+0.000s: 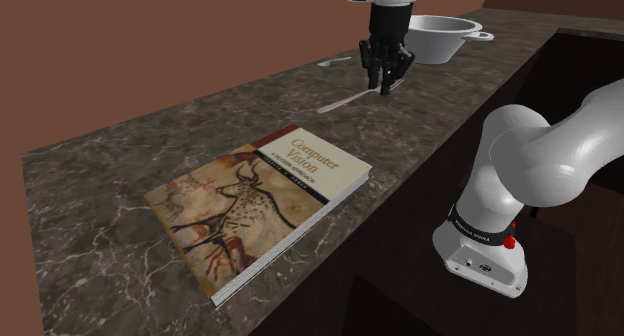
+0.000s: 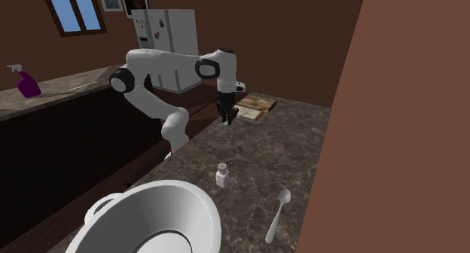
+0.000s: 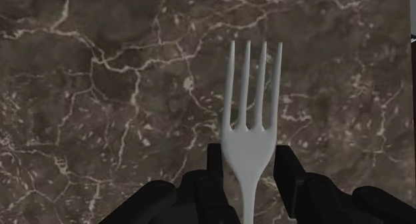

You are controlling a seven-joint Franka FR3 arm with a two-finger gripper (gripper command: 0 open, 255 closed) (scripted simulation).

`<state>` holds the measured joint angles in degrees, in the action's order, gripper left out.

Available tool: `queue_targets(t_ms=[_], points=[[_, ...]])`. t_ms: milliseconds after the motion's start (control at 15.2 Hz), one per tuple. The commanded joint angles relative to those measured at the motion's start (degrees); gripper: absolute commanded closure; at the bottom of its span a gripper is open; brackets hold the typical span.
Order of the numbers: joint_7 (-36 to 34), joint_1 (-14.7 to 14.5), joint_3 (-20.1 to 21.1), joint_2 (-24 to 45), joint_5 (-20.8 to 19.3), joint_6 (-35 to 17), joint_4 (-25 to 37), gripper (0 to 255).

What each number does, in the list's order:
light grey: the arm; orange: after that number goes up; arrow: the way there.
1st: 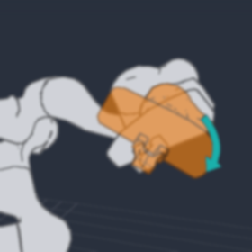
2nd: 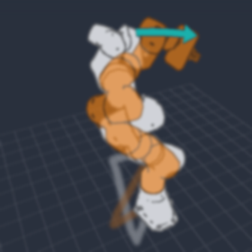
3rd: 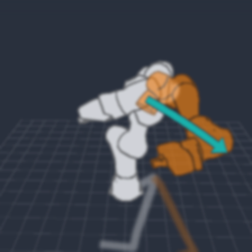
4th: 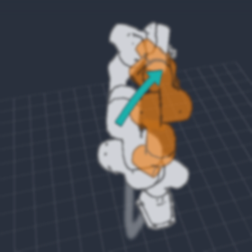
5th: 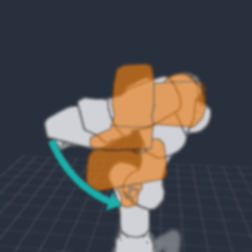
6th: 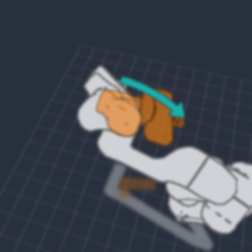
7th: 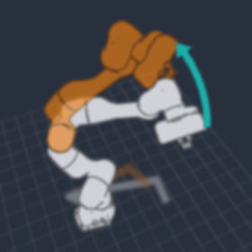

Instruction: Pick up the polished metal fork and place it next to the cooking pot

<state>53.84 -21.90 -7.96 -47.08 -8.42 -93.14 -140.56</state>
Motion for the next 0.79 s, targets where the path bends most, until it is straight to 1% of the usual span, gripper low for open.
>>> queue_targets(t_ms=[0, 726], points=[[0.18, -0.03, 0.07, 0.28, 0.09, 1.51, 1.78, 255], [0.72, -0.32, 0.7, 2.78, 0.73, 9.08, 11.85, 255]])
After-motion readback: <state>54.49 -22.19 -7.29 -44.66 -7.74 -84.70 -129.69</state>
